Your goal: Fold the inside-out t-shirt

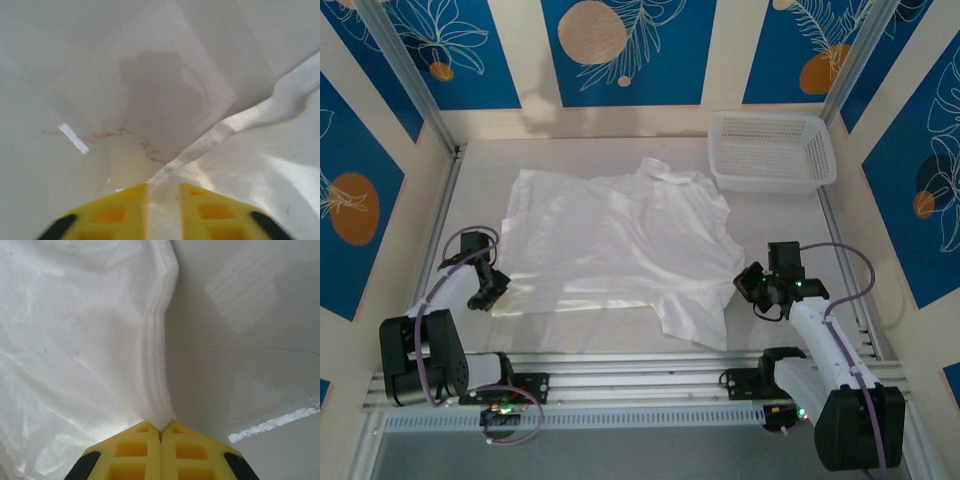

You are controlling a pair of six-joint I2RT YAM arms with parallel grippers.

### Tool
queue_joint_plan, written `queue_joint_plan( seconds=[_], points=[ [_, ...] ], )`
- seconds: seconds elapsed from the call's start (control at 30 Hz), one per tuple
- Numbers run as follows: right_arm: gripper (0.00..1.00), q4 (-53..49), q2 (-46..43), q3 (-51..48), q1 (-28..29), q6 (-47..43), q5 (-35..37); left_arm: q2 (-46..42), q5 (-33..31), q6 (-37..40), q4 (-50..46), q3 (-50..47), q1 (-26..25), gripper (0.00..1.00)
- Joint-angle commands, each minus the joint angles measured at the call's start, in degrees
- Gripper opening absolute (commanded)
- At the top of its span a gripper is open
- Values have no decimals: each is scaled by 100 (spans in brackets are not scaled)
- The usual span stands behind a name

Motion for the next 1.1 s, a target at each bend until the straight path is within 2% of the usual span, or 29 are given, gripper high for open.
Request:
queue_joint_plan(
  seconds=[0.0, 0.13, 0.43, 0.8, 1.07],
  points=[
    [0, -71, -4, -15, -33, -88, -119, 39, 7, -32, -197, -85, 79, 34],
    [0, -80, -5, -23, -33, -93, -116, 140, 185, -6, 0, -149, 83, 36],
    [0, -176, -40, 20, -24, -92, -95, 235, 195, 1, 119, -176, 79, 19],
    [0, -159, -42, -6, -22, -121, -129, -133, 155, -61, -87, -239, 79, 17],
    [0, -213, -36, -10, -18, -134, -87, -323, 160, -96, -242, -295, 80, 7]
  ],
)
